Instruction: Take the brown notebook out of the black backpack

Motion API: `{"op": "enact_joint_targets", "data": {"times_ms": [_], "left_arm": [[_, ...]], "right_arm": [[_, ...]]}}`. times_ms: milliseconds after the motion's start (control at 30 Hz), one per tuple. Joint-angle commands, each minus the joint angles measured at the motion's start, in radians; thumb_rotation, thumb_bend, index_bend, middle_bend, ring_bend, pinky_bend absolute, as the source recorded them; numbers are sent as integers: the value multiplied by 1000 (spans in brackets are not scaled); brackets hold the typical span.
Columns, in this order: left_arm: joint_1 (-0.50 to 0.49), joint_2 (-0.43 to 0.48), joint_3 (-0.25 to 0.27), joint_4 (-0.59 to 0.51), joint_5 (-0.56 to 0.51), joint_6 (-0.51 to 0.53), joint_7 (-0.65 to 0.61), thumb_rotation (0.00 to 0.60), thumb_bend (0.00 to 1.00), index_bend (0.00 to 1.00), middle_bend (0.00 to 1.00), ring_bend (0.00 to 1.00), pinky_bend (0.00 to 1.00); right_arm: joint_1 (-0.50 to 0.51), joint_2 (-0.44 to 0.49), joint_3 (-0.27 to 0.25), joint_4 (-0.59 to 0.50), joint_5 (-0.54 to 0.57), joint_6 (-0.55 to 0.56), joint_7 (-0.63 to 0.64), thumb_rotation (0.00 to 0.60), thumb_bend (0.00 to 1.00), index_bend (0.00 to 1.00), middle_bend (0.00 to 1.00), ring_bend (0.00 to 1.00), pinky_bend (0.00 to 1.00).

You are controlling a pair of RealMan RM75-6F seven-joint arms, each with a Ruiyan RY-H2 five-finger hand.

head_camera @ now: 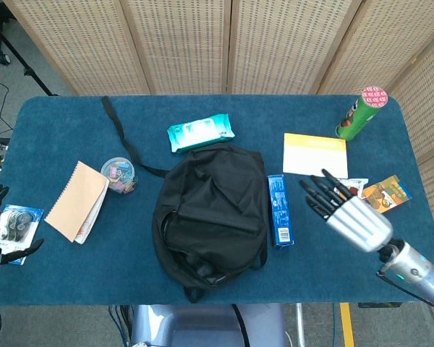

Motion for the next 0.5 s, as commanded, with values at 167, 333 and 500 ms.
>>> {"op": "enact_joint_targets", "data": {"times_ms": [167,333,500], "left_arm": [[58,-57,33,50,100,66,53,600,0,0,0,0,0],[76,-83,38,76,141,80,104,600,0,0,0,0,0],[85,-84,31,87,143,66,113,600,0,0,0,0,0]], "right_arm": [[-219,-119,37,-13,261,89,166,600,0,158,0,0,2],[-304,-150,15,-96,317,85,221,600,0,136,0,0,0],[-354,-155,-2,-153,308,91,228,600,0,130,0,0,0]]}}
